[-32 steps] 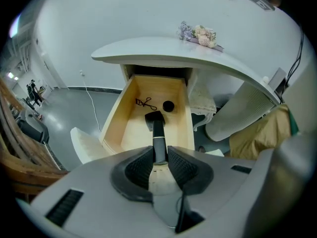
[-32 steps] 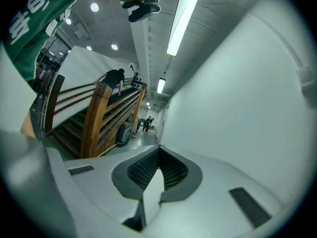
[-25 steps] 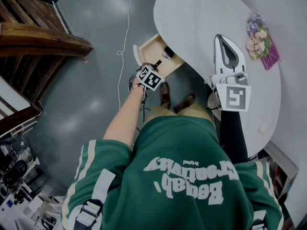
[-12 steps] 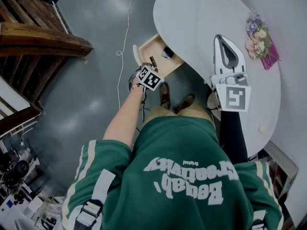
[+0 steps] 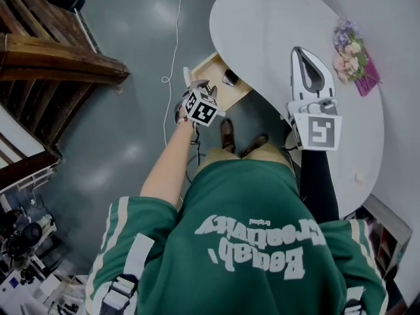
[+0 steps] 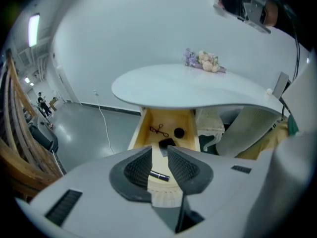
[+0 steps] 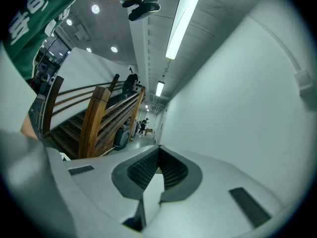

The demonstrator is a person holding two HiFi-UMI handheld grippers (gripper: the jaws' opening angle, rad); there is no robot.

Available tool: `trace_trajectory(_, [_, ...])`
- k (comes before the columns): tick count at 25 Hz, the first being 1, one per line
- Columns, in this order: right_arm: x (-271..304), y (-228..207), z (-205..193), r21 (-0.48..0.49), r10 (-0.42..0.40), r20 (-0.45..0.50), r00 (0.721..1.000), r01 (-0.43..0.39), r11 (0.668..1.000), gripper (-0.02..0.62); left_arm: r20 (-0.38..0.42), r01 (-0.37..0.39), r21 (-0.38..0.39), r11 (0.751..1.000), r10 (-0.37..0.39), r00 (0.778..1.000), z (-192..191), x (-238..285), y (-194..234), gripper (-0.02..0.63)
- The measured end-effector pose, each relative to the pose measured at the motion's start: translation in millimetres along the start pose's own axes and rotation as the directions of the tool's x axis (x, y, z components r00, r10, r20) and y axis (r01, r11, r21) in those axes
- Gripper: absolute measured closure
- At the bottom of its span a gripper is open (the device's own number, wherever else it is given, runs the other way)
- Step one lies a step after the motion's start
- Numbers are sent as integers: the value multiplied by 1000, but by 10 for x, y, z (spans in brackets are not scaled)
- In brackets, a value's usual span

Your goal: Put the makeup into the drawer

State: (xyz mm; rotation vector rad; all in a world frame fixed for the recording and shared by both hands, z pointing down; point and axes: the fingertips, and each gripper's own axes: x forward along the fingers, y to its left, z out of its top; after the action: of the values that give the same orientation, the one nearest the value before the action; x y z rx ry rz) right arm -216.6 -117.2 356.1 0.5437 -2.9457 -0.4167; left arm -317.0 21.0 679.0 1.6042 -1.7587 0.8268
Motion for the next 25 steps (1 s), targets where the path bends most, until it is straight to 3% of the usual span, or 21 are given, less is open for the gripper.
trace_trajectory(3, [23, -32, 65, -3, -12, 15, 1000, 12, 1000, 586, 146, -75, 4, 997, 73, 987, 542, -329, 208, 466])
trace_trajectory(7, [74, -42, 267, 27, -30, 90, 996, 27, 999, 586, 339, -151, -6, 989, 144, 930, 1242, -886, 413, 453])
trace_trajectory(13, [77, -77, 289, 7, -41, 68, 997, 40, 999, 586, 570, -232, -24, 972, 204, 796, 2056, -1732, 561, 451])
trace_trajectory(17, [76, -82, 337, 25, -43, 102, 994, 41, 999, 586, 699, -296, -56, 953, 249, 670, 2446, -2273, 607, 451])
trace_trajectory(18, [55, -61, 332, 25, -40, 104, 994, 37, 999, 586, 712, -301, -59, 952, 252, 656, 2466, -2332, 597, 451])
trace_trajectory(25, [-147, -188, 275, 30, -85, 80, 993, 82, 996, 586, 770, -257, -12, 966, 173, 614, 2710, -2472, 290, 451])
